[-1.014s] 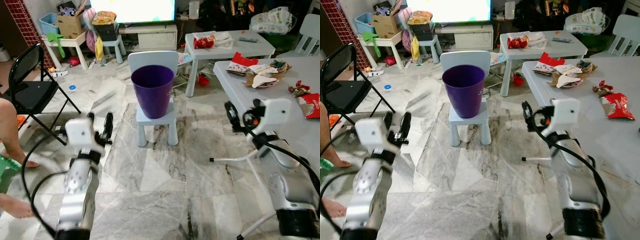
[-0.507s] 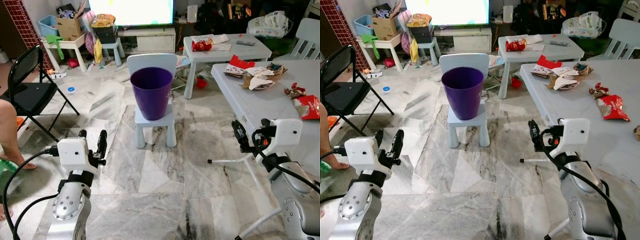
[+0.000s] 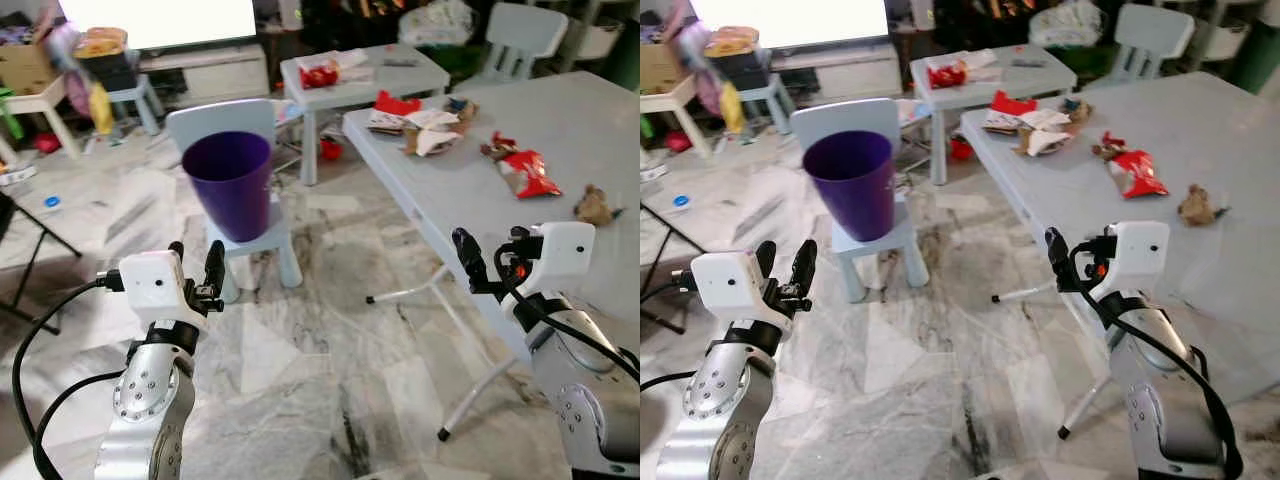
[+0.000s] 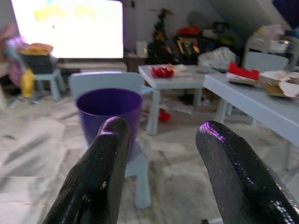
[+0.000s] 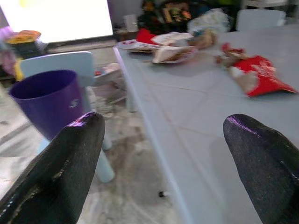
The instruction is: Picking trash to rubbish bin
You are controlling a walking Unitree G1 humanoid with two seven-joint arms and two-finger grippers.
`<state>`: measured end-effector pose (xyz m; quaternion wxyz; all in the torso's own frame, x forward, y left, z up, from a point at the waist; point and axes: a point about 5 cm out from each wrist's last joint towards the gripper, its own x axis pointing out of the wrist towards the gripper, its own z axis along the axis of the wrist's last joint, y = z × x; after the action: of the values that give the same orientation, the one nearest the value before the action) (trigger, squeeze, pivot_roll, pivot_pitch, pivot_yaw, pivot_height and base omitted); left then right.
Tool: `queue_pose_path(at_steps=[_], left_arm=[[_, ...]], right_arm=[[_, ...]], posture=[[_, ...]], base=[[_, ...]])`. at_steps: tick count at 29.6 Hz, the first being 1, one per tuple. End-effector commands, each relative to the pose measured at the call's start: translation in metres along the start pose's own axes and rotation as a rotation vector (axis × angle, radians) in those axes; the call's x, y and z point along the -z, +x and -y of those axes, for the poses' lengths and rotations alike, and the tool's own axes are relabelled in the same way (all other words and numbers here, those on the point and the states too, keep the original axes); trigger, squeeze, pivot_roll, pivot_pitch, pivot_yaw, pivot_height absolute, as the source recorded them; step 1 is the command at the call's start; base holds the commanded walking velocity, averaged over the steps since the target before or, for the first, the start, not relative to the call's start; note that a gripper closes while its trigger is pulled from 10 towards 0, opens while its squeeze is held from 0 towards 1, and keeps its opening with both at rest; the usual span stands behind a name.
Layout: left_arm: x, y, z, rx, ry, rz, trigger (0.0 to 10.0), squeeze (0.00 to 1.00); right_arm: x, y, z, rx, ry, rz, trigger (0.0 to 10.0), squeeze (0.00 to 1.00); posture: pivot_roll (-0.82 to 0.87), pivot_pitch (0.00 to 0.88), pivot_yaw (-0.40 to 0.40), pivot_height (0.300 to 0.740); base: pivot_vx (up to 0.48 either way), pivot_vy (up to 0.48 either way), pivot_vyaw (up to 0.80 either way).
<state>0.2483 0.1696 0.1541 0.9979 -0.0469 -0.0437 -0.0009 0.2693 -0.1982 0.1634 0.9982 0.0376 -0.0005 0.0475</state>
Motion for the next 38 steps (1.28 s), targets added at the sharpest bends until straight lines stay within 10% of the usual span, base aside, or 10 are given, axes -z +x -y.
queue_pose_path(at_steps=[1, 24, 38], left_arm=[[-0.0069, 0.0011, -0.0019, -0.001, 0.004, 0.012, 10.0, 0.00], [-0.0099, 0.0050, -0.0016, -0.022, -0.033, -0.028, 10.0, 0.00], [-0.0095, 0.0090, 0.0002, -0.016, -0.045, -0.043, 10.0, 0.00]], right_arm=[[-0.0054, -0.0036, -0.0008, 0.002, -0.004, 0.011, 10.0, 0.00], [-0.0106, -0.0099, -0.0027, 0.009, 0.001, -0.011, 10.0, 0.00], [-0.0113, -0.0098, -0.0021, 0.015, -0.001, -0.011, 10.0, 0.00]], posture=[[0.08, 0.097, 0.027, 0.740], [0.07, 0.135, 0.023, 0.740], [0.06, 0.127, 0.031, 0.740]], base=[[0.000, 0.000, -0.79], [0.000, 0.000, -0.74], [0.000, 0.411, 0.00]])
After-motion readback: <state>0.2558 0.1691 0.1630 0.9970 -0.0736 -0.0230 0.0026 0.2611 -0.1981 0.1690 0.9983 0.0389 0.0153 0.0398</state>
